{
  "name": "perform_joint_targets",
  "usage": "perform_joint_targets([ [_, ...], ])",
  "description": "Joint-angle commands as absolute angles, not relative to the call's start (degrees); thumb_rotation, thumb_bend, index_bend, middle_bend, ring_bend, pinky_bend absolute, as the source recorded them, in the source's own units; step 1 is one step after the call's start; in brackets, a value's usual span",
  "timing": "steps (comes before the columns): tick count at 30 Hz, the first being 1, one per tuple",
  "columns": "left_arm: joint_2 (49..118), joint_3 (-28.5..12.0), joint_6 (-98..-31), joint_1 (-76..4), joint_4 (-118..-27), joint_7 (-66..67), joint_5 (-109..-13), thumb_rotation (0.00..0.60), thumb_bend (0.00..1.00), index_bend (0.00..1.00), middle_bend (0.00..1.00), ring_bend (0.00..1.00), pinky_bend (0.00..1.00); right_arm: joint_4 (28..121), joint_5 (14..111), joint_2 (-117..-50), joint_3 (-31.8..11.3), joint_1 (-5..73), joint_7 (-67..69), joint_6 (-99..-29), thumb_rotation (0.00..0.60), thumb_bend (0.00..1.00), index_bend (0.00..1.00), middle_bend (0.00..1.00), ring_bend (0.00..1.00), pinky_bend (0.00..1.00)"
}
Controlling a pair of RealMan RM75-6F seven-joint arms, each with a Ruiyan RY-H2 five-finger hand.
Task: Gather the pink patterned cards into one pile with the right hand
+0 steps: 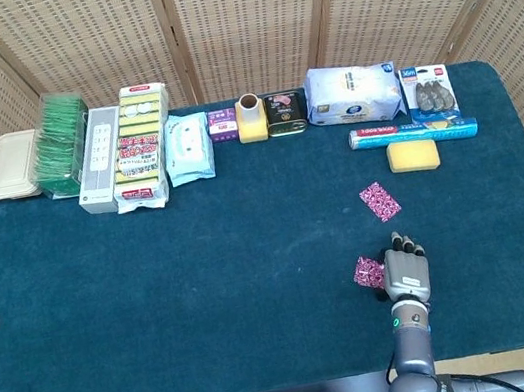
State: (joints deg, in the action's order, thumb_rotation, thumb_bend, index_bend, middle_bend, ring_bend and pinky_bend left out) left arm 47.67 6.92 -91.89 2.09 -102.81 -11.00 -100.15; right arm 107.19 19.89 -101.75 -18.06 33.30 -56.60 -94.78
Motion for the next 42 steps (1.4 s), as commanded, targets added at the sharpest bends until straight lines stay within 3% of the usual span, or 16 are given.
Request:
perform_joint_targets([
  [1,47.7,6.9,-91.9,2.1,-102.8,-11.0,-100.2,0.600,0.08,0.00,0.00,0.00,0.04,106.8,19.7,-101.9,-18.3,33.4,-56.6,-94.6,0.600,0.37,0.32,0.05,0.00,0.08],
  [42,47.7,7.0,-92.5,2.3,-102.5,-11.4,-100.4,0.600,0.07,0.00,0.00,0.00,0.04,106.4,20.4,-103.0,-18.3,33.4,-56.7,-94.5,0.594,0.37,0.27,0.05,0.00,0.08],
])
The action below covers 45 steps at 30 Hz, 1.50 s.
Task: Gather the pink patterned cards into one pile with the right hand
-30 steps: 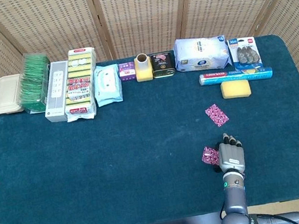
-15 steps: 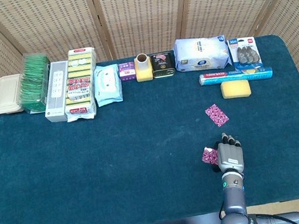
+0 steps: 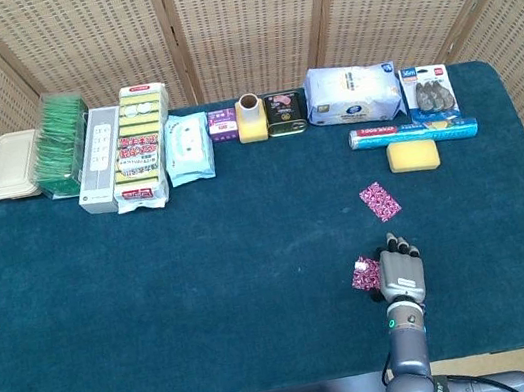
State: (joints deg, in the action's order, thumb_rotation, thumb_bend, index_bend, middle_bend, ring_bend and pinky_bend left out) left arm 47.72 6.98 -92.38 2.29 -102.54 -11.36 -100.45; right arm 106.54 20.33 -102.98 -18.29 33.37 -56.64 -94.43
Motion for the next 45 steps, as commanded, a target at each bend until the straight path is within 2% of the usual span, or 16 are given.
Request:
perform_joint_targets([
  [1,47.7,7.0,-92.5,2.3,-102.5,-11.4,-100.4,0.600,0.07,0.00,0.00,0.00,0.04,106.4,20.6,-103.1,-18.1,33.4,-56.7,-94.5,0.594,0.37,0.27,0.05,0.00,0.08],
  [4,47.8,7.0,-92.4,2.3,-102.5,-11.3,-100.5,0.600,0.07,0.00,0.00,0.00,0.04,106.5,21.3,-103.3,-17.5,33.4,-56.7,-94.7,0.593,0.37,0.26,0.05,0.00,0.08],
  [12,47.7,7.0,-92.5,2.4,-102.5,-11.4,-100.5,0.600,0.07,0.00,0.00,0.00,0.04,105.9,22.9,-103.9,-16.0,33.4,-56.8,-94.0,0.592,0.37,0.12,0.03,0.00,0.08],
  [23,47.7,6.9,-92.6,2.4,-102.4,-11.6,-100.3,0.600,0.08,0.00,0.00,0.00,0.04,104.9,23.3,-104.9,-15.0,33.4,-57.6,-93.5,0.593,0.37,0.11,0.02,0.00,0.07],
  [45,47.8,6.9,-92.6,2.4,-102.5,-11.5,-100.3,0.600,0.08,0.00,0.00,0.00,0.04,102.0,25.1,-106.2,-15.8,33.0,-58.0,-93.7,0.590,0.37,0.11,0.02,0.00,0.07],
])
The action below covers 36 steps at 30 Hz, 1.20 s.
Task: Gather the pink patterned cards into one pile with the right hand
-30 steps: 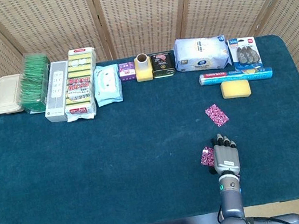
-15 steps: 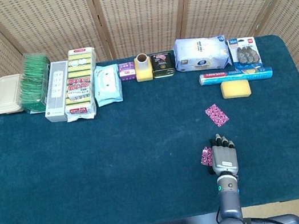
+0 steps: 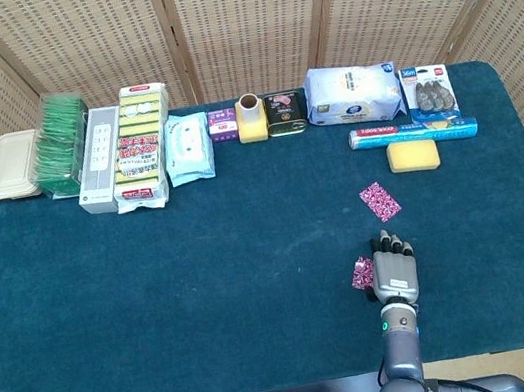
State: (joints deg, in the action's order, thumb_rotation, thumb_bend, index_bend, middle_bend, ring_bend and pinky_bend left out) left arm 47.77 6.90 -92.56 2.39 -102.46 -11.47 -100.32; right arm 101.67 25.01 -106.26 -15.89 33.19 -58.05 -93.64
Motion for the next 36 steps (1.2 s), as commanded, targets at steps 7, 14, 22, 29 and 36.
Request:
perform_joint_targets([
  [7,47.8,6.9,-92.7,2.4,-102.4,-11.5,-100.5,0.600,0.08,0.00,0.00,0.00,0.04,103.6,25.8,-105.5,-14.6,32.3,-58.2,-93.4,0.591,0.36,0.10,0.01,0.00,0.07],
  [14,47.8,6.9,-92.7,2.5,-102.4,-11.5,-100.4,0.600,0.08,0.00,0.00,0.00,0.04,103.1,25.8,-105.7,-14.8,32.4,-58.6,-93.2,0.590,0.36,0.10,0.01,0.00,0.07],
  [22,47.8,6.9,-92.3,2.3,-102.5,-11.4,-100.3,0.600,0.08,0.00,0.00,0.00,0.04,101.7,25.8,-106.1,-15.3,32.3,-58.6,-92.9,0.594,0.36,0.10,0.01,0.00,0.07],
  [29,47.8,6.9,-92.1,2.2,-102.7,-11.1,-100.2,0.600,0.08,0.00,0.00,0.00,0.04,101.7,25.9,-106.2,-15.9,32.3,-58.6,-92.8,0.593,0.36,0.10,0.01,0.00,0.07],
  [36,47.8,7.0,-92.2,2.3,-102.6,-11.2,-100.3,0.600,0.07,0.00,0.00,0.00,0.04,102.5,26.4,-105.8,-16.1,32.1,-58.1,-92.7,0.588,0.36,0.10,0.01,0.00,0.07],
])
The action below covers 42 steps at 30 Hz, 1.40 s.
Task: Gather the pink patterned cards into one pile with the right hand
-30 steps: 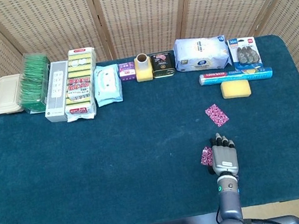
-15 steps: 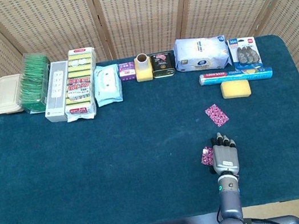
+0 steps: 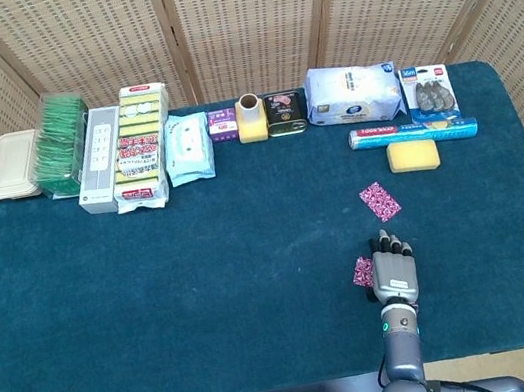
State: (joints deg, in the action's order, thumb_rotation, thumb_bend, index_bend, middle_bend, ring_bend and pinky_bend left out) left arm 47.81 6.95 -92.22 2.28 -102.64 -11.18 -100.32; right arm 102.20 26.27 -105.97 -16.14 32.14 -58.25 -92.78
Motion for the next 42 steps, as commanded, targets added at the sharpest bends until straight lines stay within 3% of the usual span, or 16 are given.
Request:
perform_joint_targets([
  [1,47.8,7.0,-92.2,2.3,-102.6,-11.2,-100.4,0.600,0.07,0.00,0.00,0.00,0.04,102.8,26.5,-105.8,-16.1,32.0,-58.0,-92.6,0.590,0.36,0.10,0.01,0.00,0.07],
  [9,47.7,6.9,-92.3,2.3,-102.5,-11.6,-100.3,0.600,0.07,0.00,0.00,0.00,0.04,105.9,33.1,-103.6,-17.2,31.2,-51.3,-91.0,0.592,0.36,0.12,0.02,0.00,0.09],
  [11,47.7,7.0,-92.6,2.4,-102.4,-11.8,-100.4,0.600,0.07,0.00,0.00,0.00,0.04,105.2,31.0,-102.4,-21.3,32.4,-52.2,-90.2,0.590,0.36,0.12,0.02,0.00,0.09],
  [18,47.7,7.0,-93.0,2.6,-102.3,-12.1,-100.6,0.600,0.07,0.00,0.00,0.00,0.04,101.3,25.9,-102.0,-27.1,35.5,-53.2,-87.3,0.594,0.36,0.14,0.01,0.00,0.09],
  [28,47.3,6.7,-92.0,2.1,-102.5,-13.1,-99.3,0.600,0.08,0.00,0.00,0.00,0.04,89.0,20.8,-105.6,-30.9,40.9,-53.5,-83.3,0.592,0.36,0.17,0.00,0.00,0.09],
  [42,46.6,6.4,-90.9,1.4,-102.1,-15.3,-98.3,0.600,0.07,0.00,0.00,0.00,0.04,71.4,14.3,-111.9,-37.3,49.2,-57.9,-84.2,0.592,0.34,0.22,0.00,0.00,0.08],
])
